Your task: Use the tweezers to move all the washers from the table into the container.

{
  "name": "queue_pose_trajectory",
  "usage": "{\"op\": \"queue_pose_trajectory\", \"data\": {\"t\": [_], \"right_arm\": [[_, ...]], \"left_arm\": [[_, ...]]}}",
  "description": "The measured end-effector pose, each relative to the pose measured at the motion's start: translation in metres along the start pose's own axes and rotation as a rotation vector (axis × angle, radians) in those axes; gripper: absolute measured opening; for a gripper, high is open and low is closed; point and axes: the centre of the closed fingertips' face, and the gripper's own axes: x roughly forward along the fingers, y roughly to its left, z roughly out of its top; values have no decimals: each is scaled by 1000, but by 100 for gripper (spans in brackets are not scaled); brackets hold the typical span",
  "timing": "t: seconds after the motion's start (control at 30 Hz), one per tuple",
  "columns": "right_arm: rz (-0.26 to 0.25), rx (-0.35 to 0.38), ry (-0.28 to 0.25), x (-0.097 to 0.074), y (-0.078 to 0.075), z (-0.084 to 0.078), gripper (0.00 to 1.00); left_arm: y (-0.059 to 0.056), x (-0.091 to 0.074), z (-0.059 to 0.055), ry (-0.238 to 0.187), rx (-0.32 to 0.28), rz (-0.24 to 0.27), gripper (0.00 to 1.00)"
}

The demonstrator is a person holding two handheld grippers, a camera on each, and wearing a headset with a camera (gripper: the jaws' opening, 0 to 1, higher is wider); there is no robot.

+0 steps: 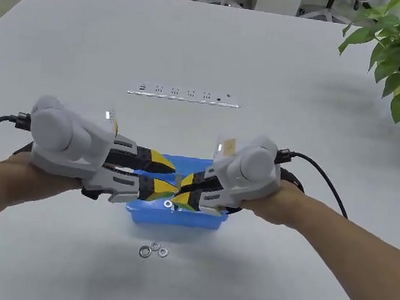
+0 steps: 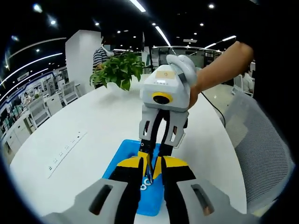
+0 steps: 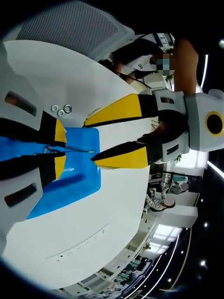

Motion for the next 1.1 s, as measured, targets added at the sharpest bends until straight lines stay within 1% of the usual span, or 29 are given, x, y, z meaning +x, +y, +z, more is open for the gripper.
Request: {"op": "queue_pose_trajectory", "data": {"t": [0.3,0.47,0.7,0.87,1.0,1.1], "right_arm": [[1,-16,7,-2,1,-1,8],[5,-23,11,-2,1,-1,8],[-1,-30,14,-2,0,-1,10],[-7,-26,17,-3,-1,-1,11],[-20,-19,7,-5,-3,2,14],[-23,-21,10,-7,-3,3,15]], "left_arm": [[2,7,1,4,23,-8,8],[3,8,3,-5,14,-9,7],[2,8,3,-1,23,-8,6],[1,8,4,2,14,-9,5],[1,8,4,6,13,-10,5],[1,7,4,9,13,-10,5]]}}
